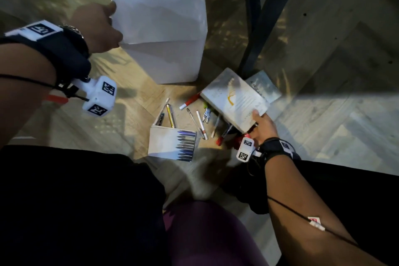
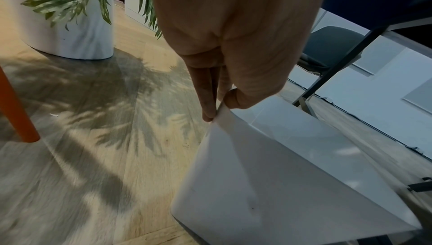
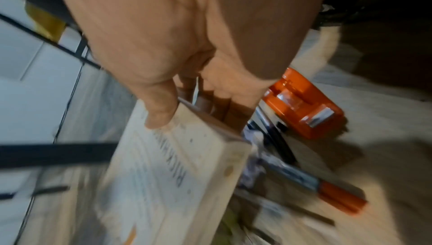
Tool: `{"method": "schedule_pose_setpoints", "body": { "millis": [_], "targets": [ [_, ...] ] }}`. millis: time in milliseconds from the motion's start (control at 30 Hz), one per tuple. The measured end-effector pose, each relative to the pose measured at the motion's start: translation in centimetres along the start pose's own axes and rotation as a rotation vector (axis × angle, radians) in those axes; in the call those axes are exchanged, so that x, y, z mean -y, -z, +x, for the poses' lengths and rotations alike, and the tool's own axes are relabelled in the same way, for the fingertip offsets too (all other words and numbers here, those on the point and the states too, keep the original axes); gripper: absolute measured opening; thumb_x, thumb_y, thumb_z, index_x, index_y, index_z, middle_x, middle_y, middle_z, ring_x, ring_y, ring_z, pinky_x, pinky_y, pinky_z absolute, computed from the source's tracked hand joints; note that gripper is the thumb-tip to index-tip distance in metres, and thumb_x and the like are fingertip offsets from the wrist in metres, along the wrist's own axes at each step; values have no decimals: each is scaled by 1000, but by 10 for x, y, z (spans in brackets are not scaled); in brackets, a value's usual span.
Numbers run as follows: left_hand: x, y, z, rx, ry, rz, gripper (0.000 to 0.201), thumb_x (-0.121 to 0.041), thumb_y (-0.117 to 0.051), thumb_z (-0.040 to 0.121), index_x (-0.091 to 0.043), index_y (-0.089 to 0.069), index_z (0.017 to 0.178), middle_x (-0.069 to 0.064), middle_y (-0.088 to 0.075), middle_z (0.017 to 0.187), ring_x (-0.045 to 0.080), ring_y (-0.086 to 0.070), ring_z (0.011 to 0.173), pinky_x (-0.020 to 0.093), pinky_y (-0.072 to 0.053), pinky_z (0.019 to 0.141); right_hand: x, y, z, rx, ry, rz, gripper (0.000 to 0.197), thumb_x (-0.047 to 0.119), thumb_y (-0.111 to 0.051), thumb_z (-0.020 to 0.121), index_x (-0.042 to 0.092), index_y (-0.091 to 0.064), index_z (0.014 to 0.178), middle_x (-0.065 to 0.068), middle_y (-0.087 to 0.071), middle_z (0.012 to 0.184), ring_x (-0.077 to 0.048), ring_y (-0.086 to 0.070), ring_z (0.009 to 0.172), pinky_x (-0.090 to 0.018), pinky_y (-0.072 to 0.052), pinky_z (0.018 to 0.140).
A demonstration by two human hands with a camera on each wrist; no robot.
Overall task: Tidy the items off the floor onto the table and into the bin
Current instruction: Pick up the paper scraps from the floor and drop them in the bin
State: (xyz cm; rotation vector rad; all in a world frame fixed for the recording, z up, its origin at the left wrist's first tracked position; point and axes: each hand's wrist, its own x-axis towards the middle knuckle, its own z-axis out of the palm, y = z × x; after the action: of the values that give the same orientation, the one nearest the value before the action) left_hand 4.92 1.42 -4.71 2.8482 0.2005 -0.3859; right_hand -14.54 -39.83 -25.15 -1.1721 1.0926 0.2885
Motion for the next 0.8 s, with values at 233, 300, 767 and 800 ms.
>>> {"method": "schedule_pose_setpoints", "body": {
  "millis": [233,300,767,800],
  "targets": [
    [-4,-1,0,-5,-16,49,78,-10,-66,82,-14,-38,154,22,-66,122,44,-59,115,49,-49,97,-62,-83,-33,297,-50,-358,17,18,-77,91,16,-71,107,-20,-76,115,-39,-74,104,-59,-59,94],
    [-3,-2,-1,-7,-15,34,78,-9,-66,82,-14,-37,154,23,-66,122,43,-58,117,48,-48,99,-90,-97,-22,332,-61,-498,10,22,-74,90,20,-70,98,-12,-76,101,-28,-74,86,-45,-61,78],
    [-14,0,-11,12,-32,-17,86,-25,-57,58,-1,-46,140,29,-68,112,48,-62,106,53,-51,93,-23,-37,3,-248,88,-845,28,25,-60,98,24,-63,125,-13,-50,135,-35,-62,101,-29,-40,81],
    [-12,-1,-10,16,-25,-34,83,-24,-60,61,-1,-45,140,29,-68,113,48,-63,106,53,-51,94,-19,-37,5,-298,104,-771,28,24,-63,94,20,-61,122,-13,-52,131,-35,-62,100,-29,-42,80]
  ]
}}
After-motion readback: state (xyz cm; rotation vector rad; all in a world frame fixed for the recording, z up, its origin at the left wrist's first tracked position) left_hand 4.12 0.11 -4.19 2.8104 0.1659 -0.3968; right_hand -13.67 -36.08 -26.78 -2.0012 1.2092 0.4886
